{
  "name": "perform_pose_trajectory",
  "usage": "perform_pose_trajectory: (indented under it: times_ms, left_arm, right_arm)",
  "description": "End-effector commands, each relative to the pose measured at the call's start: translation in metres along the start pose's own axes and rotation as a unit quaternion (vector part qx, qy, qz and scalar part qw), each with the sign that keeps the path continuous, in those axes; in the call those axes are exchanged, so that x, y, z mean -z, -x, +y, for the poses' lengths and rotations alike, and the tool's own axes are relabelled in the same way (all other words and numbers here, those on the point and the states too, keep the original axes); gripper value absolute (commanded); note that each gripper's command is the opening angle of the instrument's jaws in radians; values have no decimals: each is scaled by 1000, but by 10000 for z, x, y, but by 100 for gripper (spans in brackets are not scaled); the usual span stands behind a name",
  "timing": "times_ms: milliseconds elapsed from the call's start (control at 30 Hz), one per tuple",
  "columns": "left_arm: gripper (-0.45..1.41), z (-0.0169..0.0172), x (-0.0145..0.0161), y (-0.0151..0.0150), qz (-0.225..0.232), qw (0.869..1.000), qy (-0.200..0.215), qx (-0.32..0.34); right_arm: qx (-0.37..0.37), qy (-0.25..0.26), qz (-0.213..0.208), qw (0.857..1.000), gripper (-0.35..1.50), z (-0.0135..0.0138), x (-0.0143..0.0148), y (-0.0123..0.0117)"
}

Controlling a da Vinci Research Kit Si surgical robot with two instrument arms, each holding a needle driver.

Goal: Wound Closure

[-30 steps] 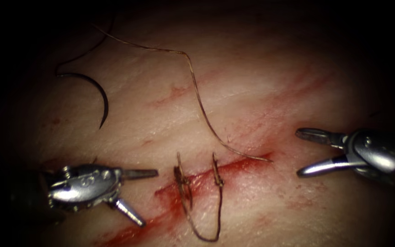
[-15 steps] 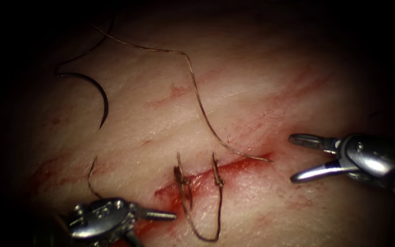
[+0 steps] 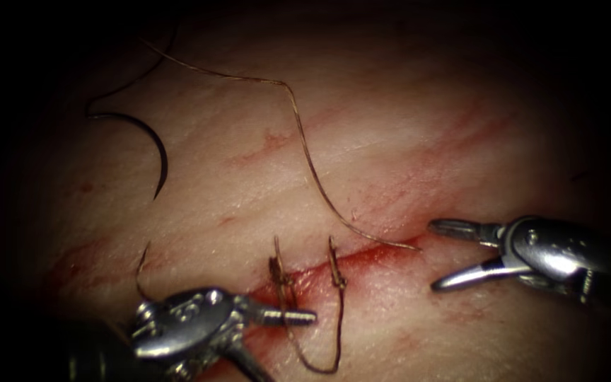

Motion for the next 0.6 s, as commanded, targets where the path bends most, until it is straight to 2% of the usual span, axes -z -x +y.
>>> perform_pose_trajectory:
  times_ms: [33,167,367,433,600]
  left_arm:
    - [91,-8,-4,7,5,1000,-3,1]
    - [84,-11,-5,5,17,1000,-3,-1]
    - [40,-4,-10,2,29,1000,-2,-9]
    - [24,-3,-10,-2,30,999,-1,-13]
    - [-35,-3,-7,-10,32,999,0,-20]
  right_arm:
    - [0,-2,1,1000,145,-3,-9,5]
    - [0,-2,1,1000,145,-2,-9,5]
    - [-1,-1,1,1000,145,-1,-10,4]
    - [-1,-1,1,1000,145,-1,-11,4]
    - [-1,-1,1,1000,145,0,-12,4]
